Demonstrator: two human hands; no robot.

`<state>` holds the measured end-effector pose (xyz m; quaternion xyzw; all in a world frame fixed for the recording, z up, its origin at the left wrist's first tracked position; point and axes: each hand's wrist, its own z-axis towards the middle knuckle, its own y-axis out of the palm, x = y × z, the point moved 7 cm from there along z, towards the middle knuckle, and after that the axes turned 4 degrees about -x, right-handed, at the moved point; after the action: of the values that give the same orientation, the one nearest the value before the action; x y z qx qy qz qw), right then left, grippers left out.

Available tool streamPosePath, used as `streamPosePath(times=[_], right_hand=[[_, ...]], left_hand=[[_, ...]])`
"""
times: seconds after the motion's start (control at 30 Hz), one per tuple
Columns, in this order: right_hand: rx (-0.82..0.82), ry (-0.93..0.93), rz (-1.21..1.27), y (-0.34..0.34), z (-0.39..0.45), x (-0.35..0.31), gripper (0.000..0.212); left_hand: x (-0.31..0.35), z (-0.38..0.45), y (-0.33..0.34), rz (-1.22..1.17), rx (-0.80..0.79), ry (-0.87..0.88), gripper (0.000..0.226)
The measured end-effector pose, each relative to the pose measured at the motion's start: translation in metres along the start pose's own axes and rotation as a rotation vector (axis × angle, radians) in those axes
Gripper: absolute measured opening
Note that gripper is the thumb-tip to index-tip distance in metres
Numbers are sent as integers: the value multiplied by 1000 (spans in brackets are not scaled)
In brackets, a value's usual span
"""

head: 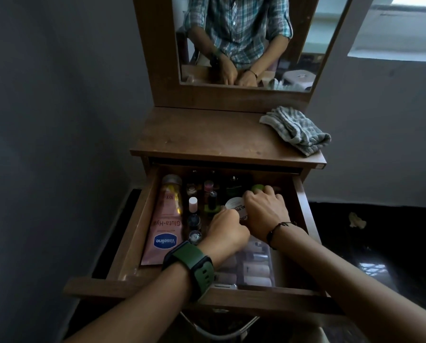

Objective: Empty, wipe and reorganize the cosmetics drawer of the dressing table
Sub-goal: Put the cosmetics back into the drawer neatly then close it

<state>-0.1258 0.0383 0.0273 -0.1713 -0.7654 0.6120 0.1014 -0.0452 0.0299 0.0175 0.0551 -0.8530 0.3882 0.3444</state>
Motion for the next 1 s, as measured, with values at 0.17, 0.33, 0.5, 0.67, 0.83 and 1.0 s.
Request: streamPosePath(times=[0.17,0.33,0.5,0.67,0.83,1.0], right_hand=[[-45,1,-43,2,6,-2,40],[-89,2,-56,7,11,-3,41],[-80,-13,-66,6,11,-1,41],[-46,-15,-92,6,11,-2,38],[40,-14,11,4,4,3,31],[183,-1,221,-14,-23,22,36]], left_hand=[[4,-5,2,37,-14,2,26],[4,-5,7,51,-34,-30,26],[3,-3,10,66,-25,-41,30],[3,-4,11,92,-30,-27,32],[8,-10,0,149,10,47,32],[12,-38,-45,109,179,317,41]])
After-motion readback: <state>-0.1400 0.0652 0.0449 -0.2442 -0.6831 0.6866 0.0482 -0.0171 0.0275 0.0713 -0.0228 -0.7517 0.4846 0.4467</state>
